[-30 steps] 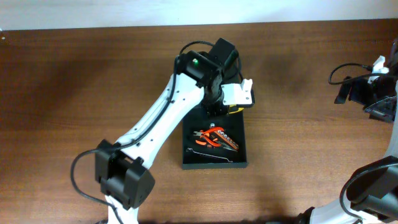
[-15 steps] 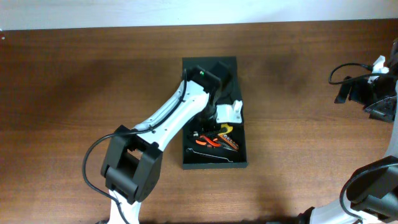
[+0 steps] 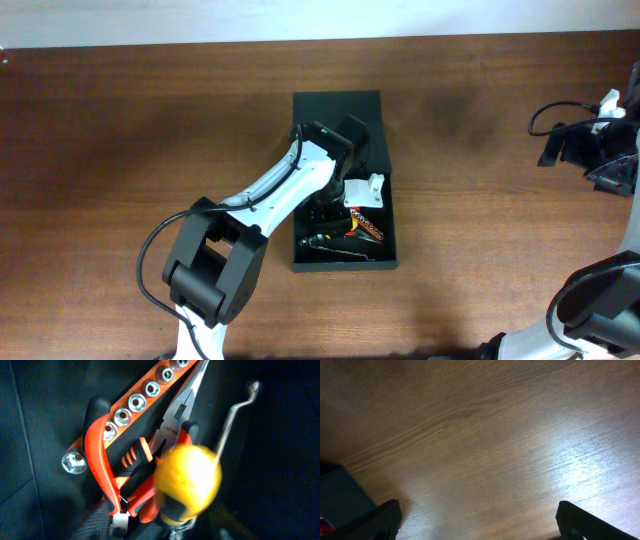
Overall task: Pack container
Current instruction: 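Carry the screwdriver with the left gripper into the box and release, then raise both grippers toward the box lid's top corners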
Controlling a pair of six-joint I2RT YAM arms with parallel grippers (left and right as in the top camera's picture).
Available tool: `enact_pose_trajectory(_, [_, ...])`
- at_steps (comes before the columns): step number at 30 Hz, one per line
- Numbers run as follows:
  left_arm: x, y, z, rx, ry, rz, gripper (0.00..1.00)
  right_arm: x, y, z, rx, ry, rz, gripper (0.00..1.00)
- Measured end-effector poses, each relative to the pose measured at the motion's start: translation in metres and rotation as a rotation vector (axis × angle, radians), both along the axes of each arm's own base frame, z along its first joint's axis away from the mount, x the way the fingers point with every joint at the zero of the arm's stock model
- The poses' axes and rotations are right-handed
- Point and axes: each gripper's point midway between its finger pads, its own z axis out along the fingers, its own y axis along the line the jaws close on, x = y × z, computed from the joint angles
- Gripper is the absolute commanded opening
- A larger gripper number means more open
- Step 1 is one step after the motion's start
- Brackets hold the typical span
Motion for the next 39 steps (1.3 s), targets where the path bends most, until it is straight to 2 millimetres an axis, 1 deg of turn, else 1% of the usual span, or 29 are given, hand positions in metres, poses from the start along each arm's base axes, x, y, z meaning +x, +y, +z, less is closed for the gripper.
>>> enact_pose_trajectory(2, [0.002, 0.002, 0.000, 0.015, -0.009, 0.004, 0.78, 0.000, 0.000, 0.000, 0.000, 0.000, 0.003, 0.99])
enact_pose_trajectory(5, [0.009, 0.008, 0.003, 0.053, -0.033, 0.059, 0.80, 0.005, 0.000, 0.001, 0.000, -0.021, 0.029, 0.99])
enact_pose_trajectory(6, [0.014, 0.007, 0.012, 0.058, -0.044, 0.088, 0.83, 0.008, 0.002, 0.001, 0.011, -0.039, 0.049, 0.99])
enact_pose_trajectory(8, [0.029, 0.005, 0.030, 0.041, -0.082, 0.134, 0.85, 0.011, 0.006, 0.002, 0.029, -0.055, 0.073, 0.99])
enact_pose_trajectory(9, [0.040, 0.004, 0.046, 0.024, -0.106, 0.176, 0.87, 0.014, 0.008, 0.006, 0.037, -0.073, 0.090, 1.00])
enact_pose_trajectory(10, [0.059, 0.003, 0.067, -0.012, -0.154, 0.234, 0.87, 0.020, 0.010, 0.014, 0.035, -0.102, 0.117, 0.97])
enact_pose_trajectory(11, [0.068, 0.006, 0.080, -0.026, -0.172, 0.271, 0.87, 0.024, 0.014, 0.023, 0.034, -0.122, 0.146, 0.93])
enact_pose_trajectory(12, [0.076, 0.012, 0.093, -0.038, -0.189, 0.315, 0.87, 0.028, 0.018, 0.032, 0.031, -0.145, 0.176, 0.83])
enact_pose_trajectory(13, [0.087, 0.019, 0.105, -0.053, -0.210, 0.369, 0.85, 0.033, 0.023, 0.042, 0.025, -0.170, 0.208, 0.78])
enact_pose_trajectory(14, [0.096, 0.025, 0.114, -0.068, -0.227, 0.410, 0.80, 0.038, 0.030, 0.053, 0.016, -0.202, 0.249, 0.68])
enact_pose_trajectory(15, [0.108, 0.034, 0.125, -0.085, -0.249, 0.470, 0.75, 0.048, 0.044, 0.070, 0.003, -0.256, 0.316, 0.59])
enact_pose_trajectory(16, [0.122, 0.051, 0.137, -0.101, -0.269, 0.559, 0.70, 0.055, 0.055, 0.081, -0.004, -0.292, 0.366, 0.38])
enact_pose_trajectory(17, [0.130, 0.065, 0.142, -0.106, -0.280, 0.614, 0.59, 0.059, 0.066, 0.087, -0.006, -0.313, 0.402, 0.24])
enact_pose_trajectory(18, [0.137, 0.076, 0.145, -0.113, -0.281, 0.666, 0.52, 0.062, 0.076, 0.091, -0.007, -0.328, 0.436, 0.18])
enact_pose_trajectory(19, [0.142, 0.089, 0.147, -0.124, -0.272, 0.726, 0.42, 0.066, 0.090, 0.094, -0.003, -0.342, 0.474, 0.15])
enact_pose_trajectory(20, [0.147, 0.101, 0.148, -0.139, -0.260, 0.775, 0.30, 0.069, 0.100, 0.095, 0.001, -0.349, 0.506, 0.07])
enact_pose_trajectory(21, [0.152, 0.115, 0.149, -0.161, -0.242, 0.838, 0.23, 0.071, 0.108, 0.096, 0.005, -0.356, 0.530, 0.04])
enact_pose_trajectory(23, [0.162, 0.135, 0.152, -0.219, -0.215, 0.937, 0.04, 0.077, 0.123, 0.097, 0.010, -0.376, 0.570, 0.04])
enact_pose_trajectory(24, [0.167, 0.143, 0.155, -0.254, -0.203, 0.980, 0.02, 0.080, 0.130, 0.095, 0.015, -0.382, 0.592, 0.04])
enact_pose_trajectory(26, [0.179, 0.160, 0.161, -0.333, -0.185, 1.067, 0.02, 0.088, 0.139, 0.088, 0.039, -0.378, 0.613, 0.04])
enact_pose_trajectory(27, [0.183, 0.166, 0.163, -0.359, -0.182, 1.096, 0.02, 0.091, 0.141, 0.084, 0.053, -0.372, 0.616, 0.04])
enact_pose_trajectory(29, [0.190, 0.172, 0.168, -0.399, -0.182, 1.135, 0.02, 0.099, 0.146, 0.067, 0.103, -0.344, 0.621, 0.04])
enact_pose_trajectory(32, [0.193, 0.173, 0.170, -0.439, -0.162, 1.163, 0.02, 0.112, 0.156, 0.029, 0.208, -0.276, 0.623, 0.04])
enact_pose_trajectory(33, [0.193, 0.169, 0.170, -0.456, -0.144, 1.163, 0.02, 0.116, 0.162, 0.007, 0.270, -0.231, 0.624, 0.04])
enact_pose_trajectory(34, [0.194, 0.167, 0.169, -0.467, -0.128, 1.162, 0.02, 0.118, 0.165, -0.003, 0.301, -0.209, 0.623, 0.04])
enact_pose_trajectory(36, [0.196, 0.160, 0.161, -0.488, -0.083, 1.159, 0.02, 0.119, 0.172, -0.029, 0.376, -0.152, 0.622, 0.04])
enact_pose_trajectory(37, [0.198, 0.156, 0.154, -0.498, -0.051, 1.156, 0.02, 0.119, 0.174, -0.036, 0.394, -0.137, 0.621, 0.04])
enact_pose_trajectory(38, [0.201, 0.151, 0.139, -0.505, 0.001, 1.159, 0.02, 0.120, 0.177, -0.049, 0.424, -0.110, 0.620, 0.04])
enact_pose_trajectory(39, [0.202, 0.149, 0.128, -0.506, 0.038, 1.161, 0.02, 0.120, 0.178, -0.054, 0.436, -0.101, 0.622, 0.04])
